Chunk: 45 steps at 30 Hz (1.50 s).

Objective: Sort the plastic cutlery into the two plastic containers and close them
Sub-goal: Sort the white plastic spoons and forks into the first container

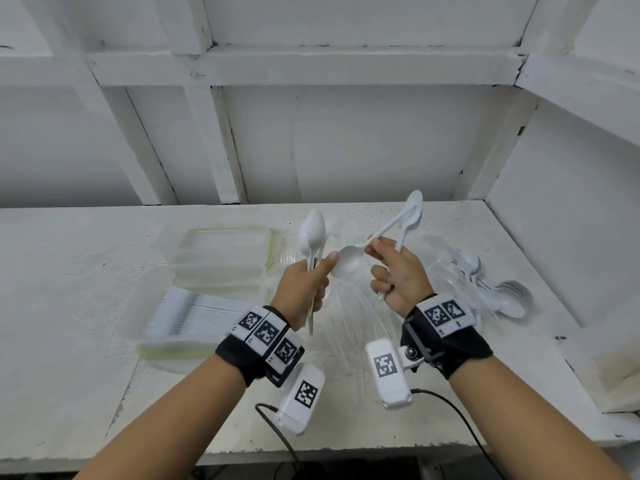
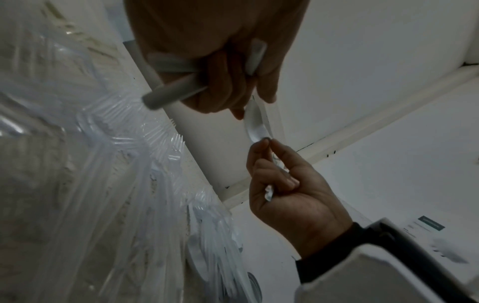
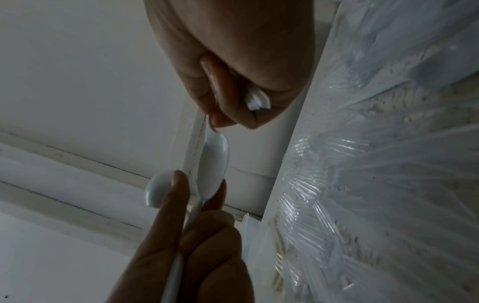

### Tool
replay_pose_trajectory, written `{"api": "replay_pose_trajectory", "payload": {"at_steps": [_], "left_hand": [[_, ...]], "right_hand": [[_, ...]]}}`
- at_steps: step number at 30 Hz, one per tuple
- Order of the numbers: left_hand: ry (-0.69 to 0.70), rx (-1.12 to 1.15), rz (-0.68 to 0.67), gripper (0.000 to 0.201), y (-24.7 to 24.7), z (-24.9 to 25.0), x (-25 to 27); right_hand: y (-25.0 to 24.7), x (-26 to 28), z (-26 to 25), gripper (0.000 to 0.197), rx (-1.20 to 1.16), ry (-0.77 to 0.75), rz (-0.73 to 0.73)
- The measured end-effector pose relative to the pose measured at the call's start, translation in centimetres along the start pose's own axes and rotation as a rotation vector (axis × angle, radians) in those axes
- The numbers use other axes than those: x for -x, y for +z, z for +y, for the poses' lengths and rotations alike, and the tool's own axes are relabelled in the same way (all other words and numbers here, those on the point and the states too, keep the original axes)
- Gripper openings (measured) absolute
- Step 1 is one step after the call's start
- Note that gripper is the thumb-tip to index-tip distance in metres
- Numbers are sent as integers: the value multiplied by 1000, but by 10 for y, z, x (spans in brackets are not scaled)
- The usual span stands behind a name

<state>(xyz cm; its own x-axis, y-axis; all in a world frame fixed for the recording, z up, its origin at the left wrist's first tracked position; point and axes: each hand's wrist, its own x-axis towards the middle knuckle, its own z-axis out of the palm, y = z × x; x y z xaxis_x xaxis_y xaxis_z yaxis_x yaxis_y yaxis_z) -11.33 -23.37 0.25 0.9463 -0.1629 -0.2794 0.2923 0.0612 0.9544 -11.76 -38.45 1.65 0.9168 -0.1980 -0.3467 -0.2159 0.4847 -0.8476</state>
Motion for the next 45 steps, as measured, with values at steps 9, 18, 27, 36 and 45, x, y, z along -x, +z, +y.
{"api": "replay_pose_trajectory", "payload": {"at_steps": [9,18,27,36,45], "left_hand": [[91,-486,93,22,-37,10,3],[15,-595,-119,32,-61,21,18],[-31,-109,-25,35,-65,10,24],[39,30,-107,46,-60,1,31],[59,131,16,16,-53,1,32]], "right_hand": [[5,9,5,24,320,-448,211],[-11,7,37,33,1708,-1260,-159],[3,25,60,24,1279,-570,-431],[20,40,55,25,791,-214,-462],[17,36,51,21,674,-335,-163]]}}
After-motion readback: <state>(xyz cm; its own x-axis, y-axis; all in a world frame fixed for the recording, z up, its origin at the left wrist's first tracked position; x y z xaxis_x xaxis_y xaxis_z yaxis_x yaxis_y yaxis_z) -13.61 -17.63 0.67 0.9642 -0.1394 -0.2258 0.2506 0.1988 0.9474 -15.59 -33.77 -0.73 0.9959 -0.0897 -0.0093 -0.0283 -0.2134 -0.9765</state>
